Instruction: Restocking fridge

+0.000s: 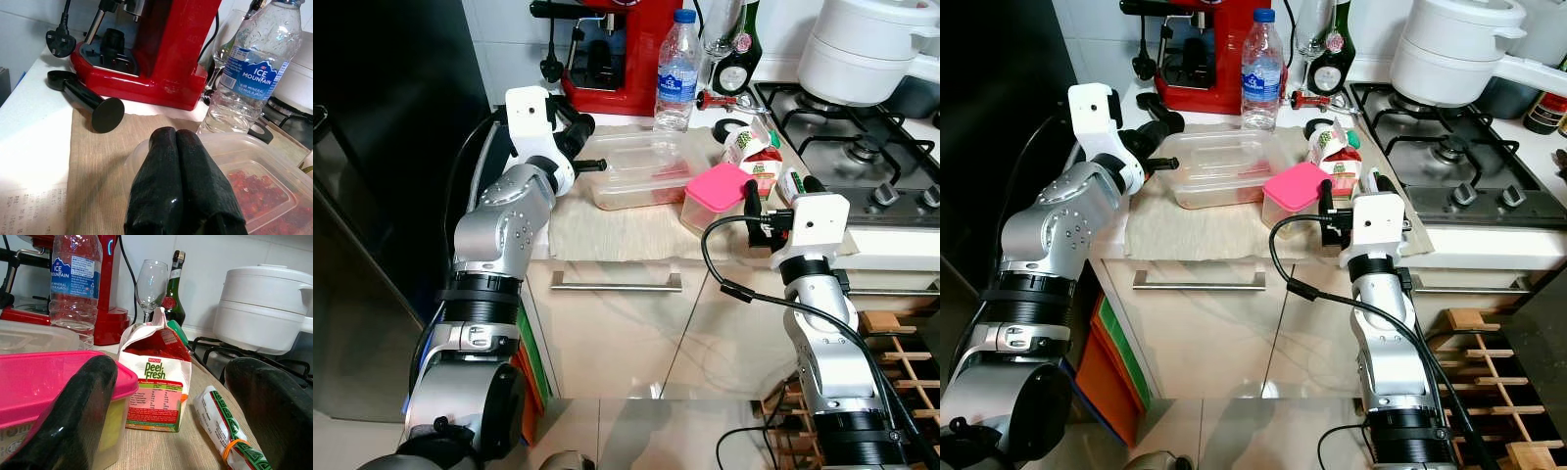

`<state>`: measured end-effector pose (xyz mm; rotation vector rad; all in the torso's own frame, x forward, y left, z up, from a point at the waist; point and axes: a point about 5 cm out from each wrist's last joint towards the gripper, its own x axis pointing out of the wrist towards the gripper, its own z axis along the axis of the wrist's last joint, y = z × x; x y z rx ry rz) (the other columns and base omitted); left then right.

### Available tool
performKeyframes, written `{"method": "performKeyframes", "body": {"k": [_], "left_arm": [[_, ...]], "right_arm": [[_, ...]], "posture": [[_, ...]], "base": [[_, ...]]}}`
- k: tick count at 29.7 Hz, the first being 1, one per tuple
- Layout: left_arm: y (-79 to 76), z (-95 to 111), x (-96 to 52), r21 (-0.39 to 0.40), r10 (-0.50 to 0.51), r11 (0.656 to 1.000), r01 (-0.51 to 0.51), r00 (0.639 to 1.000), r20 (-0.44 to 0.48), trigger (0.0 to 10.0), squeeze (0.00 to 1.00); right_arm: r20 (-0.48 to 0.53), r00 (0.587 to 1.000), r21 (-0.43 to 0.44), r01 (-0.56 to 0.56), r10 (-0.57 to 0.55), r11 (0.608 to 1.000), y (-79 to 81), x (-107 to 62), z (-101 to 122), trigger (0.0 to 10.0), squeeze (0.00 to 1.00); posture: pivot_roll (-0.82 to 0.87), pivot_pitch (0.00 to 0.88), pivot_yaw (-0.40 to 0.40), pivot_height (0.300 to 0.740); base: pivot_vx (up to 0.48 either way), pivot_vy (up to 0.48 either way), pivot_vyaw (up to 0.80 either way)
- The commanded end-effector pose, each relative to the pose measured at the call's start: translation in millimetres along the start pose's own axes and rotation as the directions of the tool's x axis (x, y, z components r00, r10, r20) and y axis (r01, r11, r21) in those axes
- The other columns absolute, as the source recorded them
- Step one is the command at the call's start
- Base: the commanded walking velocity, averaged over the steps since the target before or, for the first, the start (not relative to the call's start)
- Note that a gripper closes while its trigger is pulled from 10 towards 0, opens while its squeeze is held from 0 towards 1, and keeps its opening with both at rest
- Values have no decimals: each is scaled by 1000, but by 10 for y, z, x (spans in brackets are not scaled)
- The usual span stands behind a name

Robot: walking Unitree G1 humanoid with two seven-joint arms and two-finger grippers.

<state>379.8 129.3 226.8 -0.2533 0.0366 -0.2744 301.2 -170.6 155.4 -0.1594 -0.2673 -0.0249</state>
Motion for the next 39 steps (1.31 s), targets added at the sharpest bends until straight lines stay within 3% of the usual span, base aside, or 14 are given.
{"method": "performKeyframes", "body": {"k": [1, 39], "left_arm": [[-31, 97, 17, 14, -7, 1000, 6, 1000, 20, 3686, 0], [-34, 74, 47, 13, -5, 1000, 5, 1000, 16, 3686, 0]], "right_arm": [[13, 1000, 2, 13, -13, 1000, -35, 25, 42, 10000, 0], [7, 1000, 2, 13, -13, 1000, -45, 51, 13, 10000, 0]], "posture": [[102, 0, -1, 740], [110, 0, -10, 740]], "base": [[0, 0, 0], [0, 0, 0]]}}
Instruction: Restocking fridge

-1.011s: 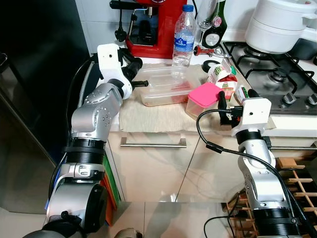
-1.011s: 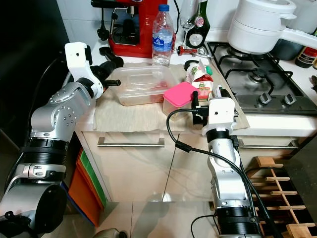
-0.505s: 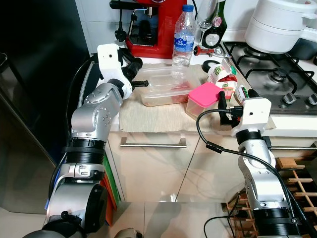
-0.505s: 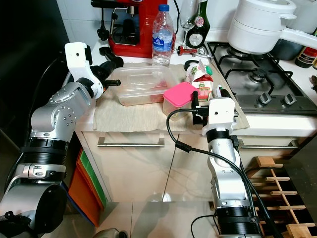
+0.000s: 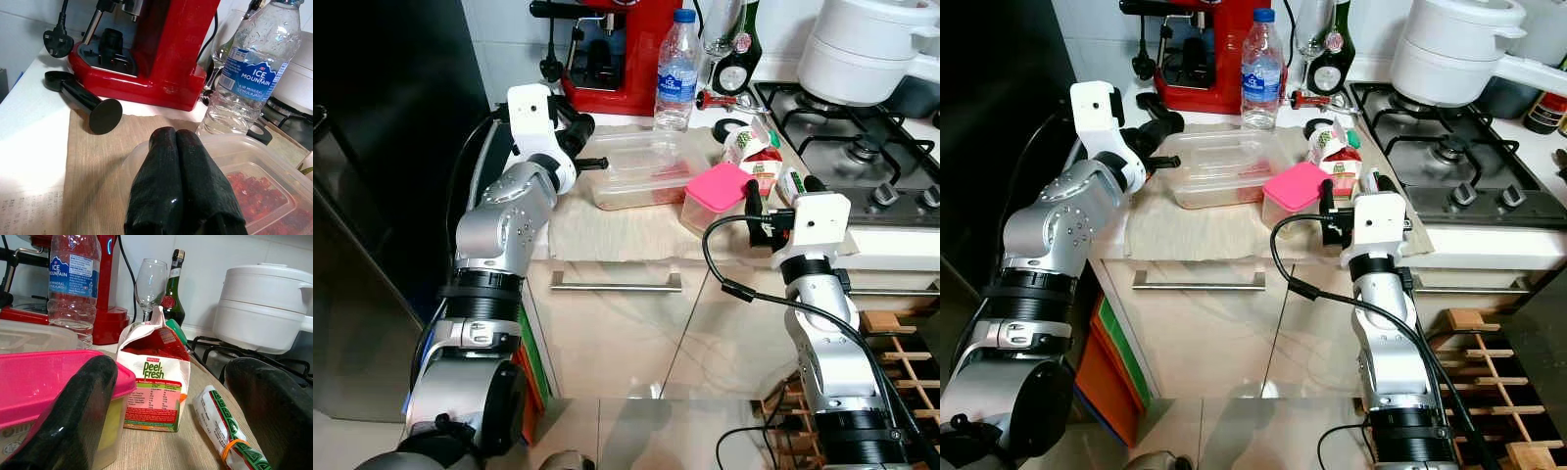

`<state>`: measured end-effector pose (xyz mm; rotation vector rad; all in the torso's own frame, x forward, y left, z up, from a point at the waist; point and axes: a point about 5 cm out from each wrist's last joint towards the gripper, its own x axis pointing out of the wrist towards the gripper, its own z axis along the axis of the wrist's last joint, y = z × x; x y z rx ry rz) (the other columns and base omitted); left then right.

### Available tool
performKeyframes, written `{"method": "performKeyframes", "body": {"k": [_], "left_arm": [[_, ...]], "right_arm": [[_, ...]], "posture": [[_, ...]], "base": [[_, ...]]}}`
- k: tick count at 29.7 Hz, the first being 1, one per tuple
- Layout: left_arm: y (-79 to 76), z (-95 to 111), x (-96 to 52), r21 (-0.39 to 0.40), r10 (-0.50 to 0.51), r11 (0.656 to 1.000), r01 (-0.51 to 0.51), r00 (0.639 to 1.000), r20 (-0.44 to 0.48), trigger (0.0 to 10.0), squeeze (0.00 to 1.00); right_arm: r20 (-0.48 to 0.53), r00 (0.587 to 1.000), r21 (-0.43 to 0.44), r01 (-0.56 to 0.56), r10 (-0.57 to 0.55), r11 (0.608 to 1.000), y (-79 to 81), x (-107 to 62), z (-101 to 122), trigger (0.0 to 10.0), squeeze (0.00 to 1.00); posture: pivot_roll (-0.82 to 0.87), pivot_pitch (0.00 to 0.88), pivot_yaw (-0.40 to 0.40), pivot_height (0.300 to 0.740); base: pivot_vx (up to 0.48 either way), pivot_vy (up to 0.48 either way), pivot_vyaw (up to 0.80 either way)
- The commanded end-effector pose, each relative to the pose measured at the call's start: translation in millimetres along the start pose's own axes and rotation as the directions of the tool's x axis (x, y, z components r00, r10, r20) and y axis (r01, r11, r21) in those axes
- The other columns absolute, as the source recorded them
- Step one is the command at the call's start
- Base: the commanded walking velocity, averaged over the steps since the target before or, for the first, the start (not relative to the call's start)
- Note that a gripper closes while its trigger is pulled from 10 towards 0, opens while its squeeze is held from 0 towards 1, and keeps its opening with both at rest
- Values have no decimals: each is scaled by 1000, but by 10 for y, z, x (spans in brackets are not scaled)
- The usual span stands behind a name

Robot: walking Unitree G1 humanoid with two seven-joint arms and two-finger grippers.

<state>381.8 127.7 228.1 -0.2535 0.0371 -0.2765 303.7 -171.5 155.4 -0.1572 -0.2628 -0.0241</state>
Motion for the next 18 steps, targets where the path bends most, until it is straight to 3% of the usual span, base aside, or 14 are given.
{"method": "performKeyframes", "body": {"k": [1, 18], "left_arm": [[-21, 64, 24, 13, -3, 1000, 3, 1000, 17, 3686, 0], [5, 66, 12, 14, -3, 1000, 3, 1000, 19, 3686, 0]], "right_arm": [[11, 1000, 0, 14, -14, 1000, -37, 26, 22, 10000, 0], [14, 1000, 1, 12, -12, 1000, -11, 17, 23, 10000, 0]], "posture": [[110, 0, -10, 740], [112, 0, -2, 740]], "base": [[0, 0, 0], [0, 0, 0]]}}
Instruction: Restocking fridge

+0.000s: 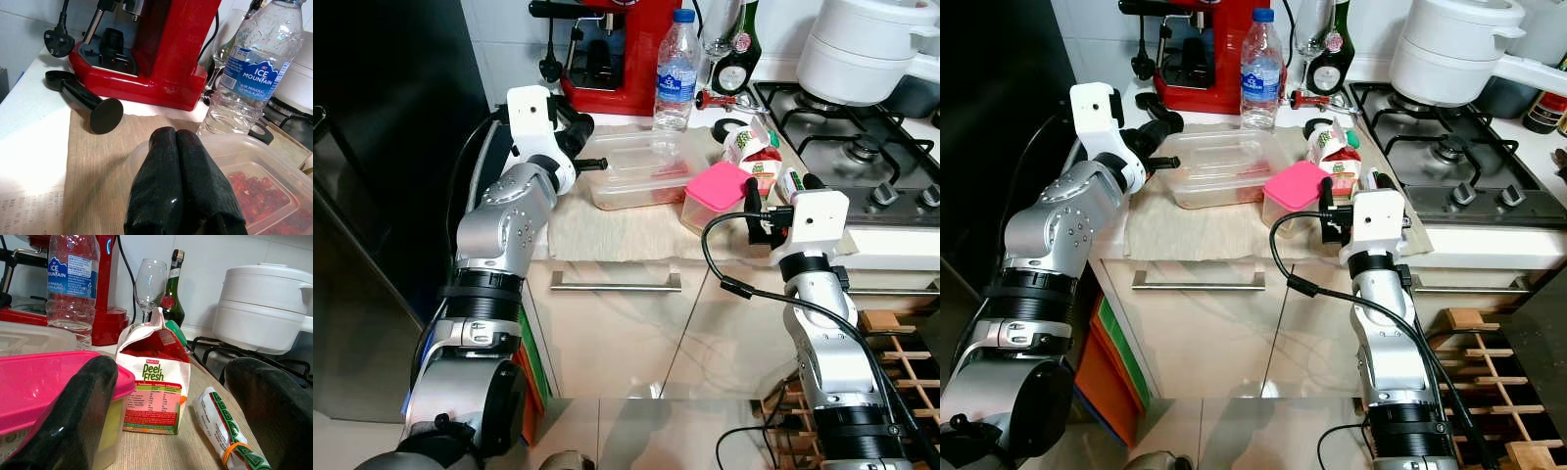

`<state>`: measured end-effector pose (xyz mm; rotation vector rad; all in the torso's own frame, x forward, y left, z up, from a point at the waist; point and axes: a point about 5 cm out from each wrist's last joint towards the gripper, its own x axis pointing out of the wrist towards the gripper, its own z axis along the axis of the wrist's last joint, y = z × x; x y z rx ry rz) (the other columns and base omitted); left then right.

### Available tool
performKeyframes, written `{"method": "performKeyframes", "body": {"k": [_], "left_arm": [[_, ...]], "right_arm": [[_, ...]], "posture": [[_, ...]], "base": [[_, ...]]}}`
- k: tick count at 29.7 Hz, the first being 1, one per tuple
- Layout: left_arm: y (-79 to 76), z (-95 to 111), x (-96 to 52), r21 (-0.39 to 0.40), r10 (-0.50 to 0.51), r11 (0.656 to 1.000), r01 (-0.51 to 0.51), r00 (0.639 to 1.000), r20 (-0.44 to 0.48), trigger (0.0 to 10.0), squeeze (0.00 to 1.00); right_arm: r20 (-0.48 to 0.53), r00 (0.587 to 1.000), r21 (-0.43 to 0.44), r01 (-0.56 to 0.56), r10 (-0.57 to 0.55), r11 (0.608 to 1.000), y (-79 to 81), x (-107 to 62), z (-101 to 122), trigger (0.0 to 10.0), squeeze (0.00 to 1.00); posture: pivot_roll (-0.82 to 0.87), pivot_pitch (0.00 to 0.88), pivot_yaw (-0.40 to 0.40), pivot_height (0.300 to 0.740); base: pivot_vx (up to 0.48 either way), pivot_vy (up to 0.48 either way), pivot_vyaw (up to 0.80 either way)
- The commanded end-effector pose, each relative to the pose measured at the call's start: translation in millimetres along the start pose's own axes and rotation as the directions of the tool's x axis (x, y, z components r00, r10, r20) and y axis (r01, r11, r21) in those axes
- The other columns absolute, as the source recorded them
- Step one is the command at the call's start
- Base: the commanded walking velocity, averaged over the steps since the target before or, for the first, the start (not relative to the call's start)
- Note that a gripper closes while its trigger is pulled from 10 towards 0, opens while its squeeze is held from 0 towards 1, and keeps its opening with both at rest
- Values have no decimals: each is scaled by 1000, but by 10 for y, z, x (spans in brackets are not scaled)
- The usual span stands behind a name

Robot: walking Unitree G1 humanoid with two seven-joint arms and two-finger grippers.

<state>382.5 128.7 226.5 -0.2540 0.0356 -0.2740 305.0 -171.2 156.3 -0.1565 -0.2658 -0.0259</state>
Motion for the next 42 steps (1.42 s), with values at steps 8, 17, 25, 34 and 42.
{"method": "performKeyframes", "body": {"k": [8, 17, 25, 34, 42], "left_arm": [[-10, 86, 6, 14, -6, 1000, 6, 1000, 18, 3686, 0], [-14, 94, 14, 14, -6, 1000, 6, 1000, 18, 3686, 0], [-18, 95, 18, 14, -6, 1000, 6, 1000, 18, 3686, 0], [-30, 95, 17, 14, -7, 1000, 6, 1000, 19, 3686, 0], [-33, 100, 21, 14, -7, 1000, 6, 1000, 19, 3686, 0]], "right_arm": [[12, 1000, 0, 10, -10, 1000, -13, 2, 25, 10000, 0], [12, 1000, 0, 11, -11, 1000, -17, 13, 30, 10000, 0], [12, 1000, 0, 11, -11, 1000, -22, 16, 30, 10000, 0], [13, 1000, 0, 11, -11, 1000, -33, 12, 33, 10000, 0], [13, 1000, 0, 11, -11, 1000, -36, 18, 36, 10000, 0]], "posture": [[110, 0, -1, 740], [107, 0, -3, 740], [109, 0, -4, 740], [106, 0, -7, 740], [106, 0, -6, 740]], "base": [[0, 0, 0], [0, 0, 0], [0, 0, 0], [0, 0, 0], [0, 0, 0]]}}
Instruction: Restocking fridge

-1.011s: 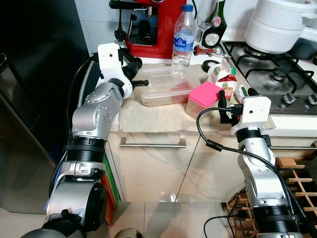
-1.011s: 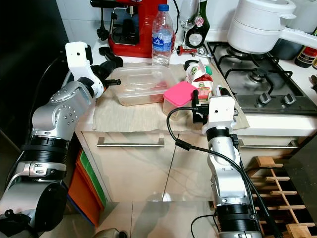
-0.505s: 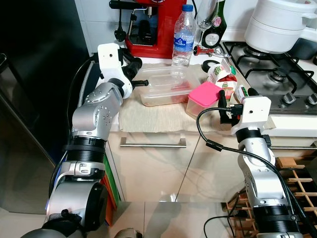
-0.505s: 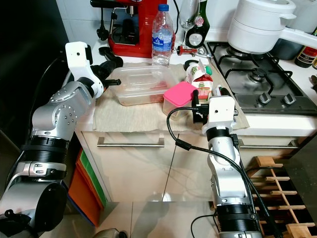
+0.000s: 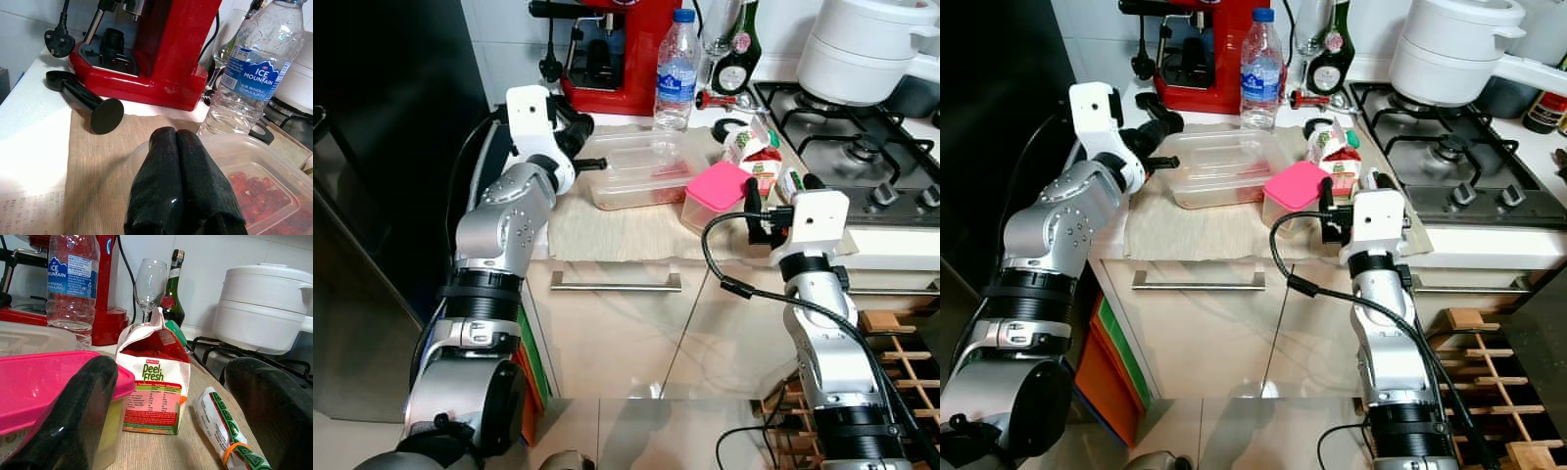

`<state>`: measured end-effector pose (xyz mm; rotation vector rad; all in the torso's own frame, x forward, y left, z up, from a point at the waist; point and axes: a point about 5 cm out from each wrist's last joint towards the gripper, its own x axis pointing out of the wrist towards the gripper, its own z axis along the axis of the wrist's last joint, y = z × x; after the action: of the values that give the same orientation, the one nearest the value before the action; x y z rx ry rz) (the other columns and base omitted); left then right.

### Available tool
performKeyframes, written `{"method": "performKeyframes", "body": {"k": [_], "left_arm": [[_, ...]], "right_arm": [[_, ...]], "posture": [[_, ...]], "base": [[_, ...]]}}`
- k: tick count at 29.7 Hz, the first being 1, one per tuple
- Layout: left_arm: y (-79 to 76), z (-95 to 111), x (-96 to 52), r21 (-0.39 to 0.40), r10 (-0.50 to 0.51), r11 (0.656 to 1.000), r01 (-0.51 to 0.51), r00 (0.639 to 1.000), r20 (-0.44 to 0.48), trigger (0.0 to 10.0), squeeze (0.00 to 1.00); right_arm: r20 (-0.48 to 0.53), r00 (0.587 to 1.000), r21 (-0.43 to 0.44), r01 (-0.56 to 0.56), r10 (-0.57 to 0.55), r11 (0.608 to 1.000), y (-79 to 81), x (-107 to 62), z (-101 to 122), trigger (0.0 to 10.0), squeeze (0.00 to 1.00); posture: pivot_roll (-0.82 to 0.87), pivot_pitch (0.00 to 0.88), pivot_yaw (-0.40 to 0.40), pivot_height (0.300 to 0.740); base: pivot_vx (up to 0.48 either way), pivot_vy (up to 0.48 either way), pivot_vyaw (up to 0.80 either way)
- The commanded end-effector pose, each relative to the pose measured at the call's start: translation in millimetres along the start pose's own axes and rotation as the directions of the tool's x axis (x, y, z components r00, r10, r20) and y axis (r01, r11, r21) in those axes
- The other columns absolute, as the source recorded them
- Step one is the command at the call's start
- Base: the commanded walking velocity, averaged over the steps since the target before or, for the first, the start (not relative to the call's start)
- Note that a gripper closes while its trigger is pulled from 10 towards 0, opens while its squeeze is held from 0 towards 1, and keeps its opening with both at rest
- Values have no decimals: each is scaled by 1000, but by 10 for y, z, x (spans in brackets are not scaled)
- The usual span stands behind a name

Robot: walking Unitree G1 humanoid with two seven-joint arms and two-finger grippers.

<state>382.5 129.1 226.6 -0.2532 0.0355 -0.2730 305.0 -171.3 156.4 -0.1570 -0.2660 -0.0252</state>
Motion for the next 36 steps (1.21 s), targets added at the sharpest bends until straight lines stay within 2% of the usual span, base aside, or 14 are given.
{"method": "performKeyframes", "body": {"k": [1, 36], "left_arm": [[-37, 98, 23, 14, -8, 1000, 7, 1000, 18, 3686, 0], [-26, 72, 43, 13, -6, 1000, 6, 1000, 15, 3686, 0]], "right_arm": [[13, 1000, 0, 12, -12, 1000, -36, 18, 35, 10000, 0], [8, 1000, 0, 12, -12, 1000, -32, 32, 4, 10000, 0]], "posture": [[106, 0, -6, 740], [104, 0, -6, 740]], "base": [[0, 0, 0], [0, 0, 0]]}}
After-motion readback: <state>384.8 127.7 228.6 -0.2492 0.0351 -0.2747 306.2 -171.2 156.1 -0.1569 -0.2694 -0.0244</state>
